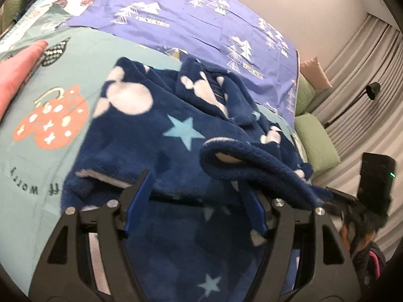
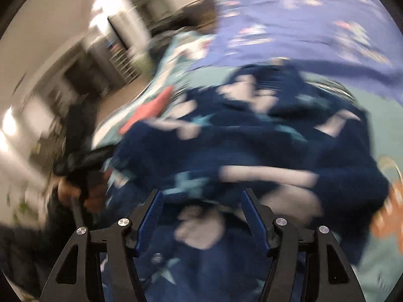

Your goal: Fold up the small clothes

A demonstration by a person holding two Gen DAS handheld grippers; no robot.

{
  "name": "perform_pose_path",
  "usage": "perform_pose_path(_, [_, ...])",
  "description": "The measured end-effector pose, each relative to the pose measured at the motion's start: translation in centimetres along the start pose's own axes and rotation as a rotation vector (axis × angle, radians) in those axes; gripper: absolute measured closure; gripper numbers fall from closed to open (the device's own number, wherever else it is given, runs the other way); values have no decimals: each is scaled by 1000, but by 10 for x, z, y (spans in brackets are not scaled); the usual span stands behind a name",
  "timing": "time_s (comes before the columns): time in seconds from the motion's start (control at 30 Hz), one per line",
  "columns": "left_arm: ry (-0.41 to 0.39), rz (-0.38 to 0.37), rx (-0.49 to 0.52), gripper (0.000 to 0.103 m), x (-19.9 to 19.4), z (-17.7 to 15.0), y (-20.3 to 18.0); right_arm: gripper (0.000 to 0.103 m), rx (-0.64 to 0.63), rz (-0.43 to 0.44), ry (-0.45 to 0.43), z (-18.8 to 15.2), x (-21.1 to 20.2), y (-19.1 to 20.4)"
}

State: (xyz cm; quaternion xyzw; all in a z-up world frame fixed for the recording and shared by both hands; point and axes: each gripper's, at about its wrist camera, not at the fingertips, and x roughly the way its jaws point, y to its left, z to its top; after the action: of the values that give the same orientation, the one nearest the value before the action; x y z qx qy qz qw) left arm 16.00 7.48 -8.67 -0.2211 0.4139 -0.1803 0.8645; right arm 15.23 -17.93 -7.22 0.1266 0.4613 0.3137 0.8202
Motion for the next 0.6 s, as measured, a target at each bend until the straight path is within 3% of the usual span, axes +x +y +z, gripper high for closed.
perform_pose_path(0.2, [47,-88,-5,25,-12,-19,6,33,182,-142,-125,14,-35,-64])
perform_pose_path(0.33, [86,-121,-58,25,-9,-26,10,33,332,-129,-149,30,-29,-103])
perform_pose_path(0.5, [92,-214,-131,21,-11,-34,15,33,386,-220,-56,27,-10,-118])
perform_pose_path(0.6, [117,-206,-137,21,-5,-39,12,33,321,-295,20,13,5,-110])
